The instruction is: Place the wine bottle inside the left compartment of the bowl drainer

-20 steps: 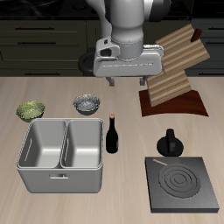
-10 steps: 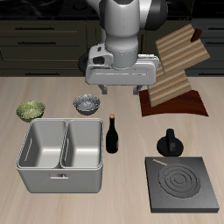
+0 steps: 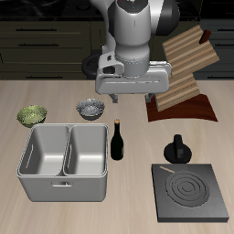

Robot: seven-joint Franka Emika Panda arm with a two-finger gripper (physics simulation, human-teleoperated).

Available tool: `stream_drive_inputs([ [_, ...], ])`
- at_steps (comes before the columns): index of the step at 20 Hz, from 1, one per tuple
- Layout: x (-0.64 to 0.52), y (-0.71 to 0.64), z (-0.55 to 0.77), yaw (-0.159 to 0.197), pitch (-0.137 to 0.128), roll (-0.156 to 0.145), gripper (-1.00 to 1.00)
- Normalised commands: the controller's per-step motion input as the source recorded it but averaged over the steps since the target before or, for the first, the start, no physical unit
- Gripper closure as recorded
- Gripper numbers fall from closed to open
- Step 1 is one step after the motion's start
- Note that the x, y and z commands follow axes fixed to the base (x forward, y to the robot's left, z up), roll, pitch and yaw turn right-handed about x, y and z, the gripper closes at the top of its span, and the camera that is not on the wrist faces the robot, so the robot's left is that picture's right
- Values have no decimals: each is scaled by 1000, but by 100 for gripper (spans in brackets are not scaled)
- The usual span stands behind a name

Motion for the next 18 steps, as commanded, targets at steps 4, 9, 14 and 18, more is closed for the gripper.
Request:
stream_drive_inputs([
  [4, 22, -12, -249, 27, 10, -4, -100],
  [9, 33, -171, -270, -11, 5, -15, -100],
  [14, -2, -69, -168, -12, 11, -5, -100],
  [18, -12, -10, -199, -24, 21, 13, -100],
])
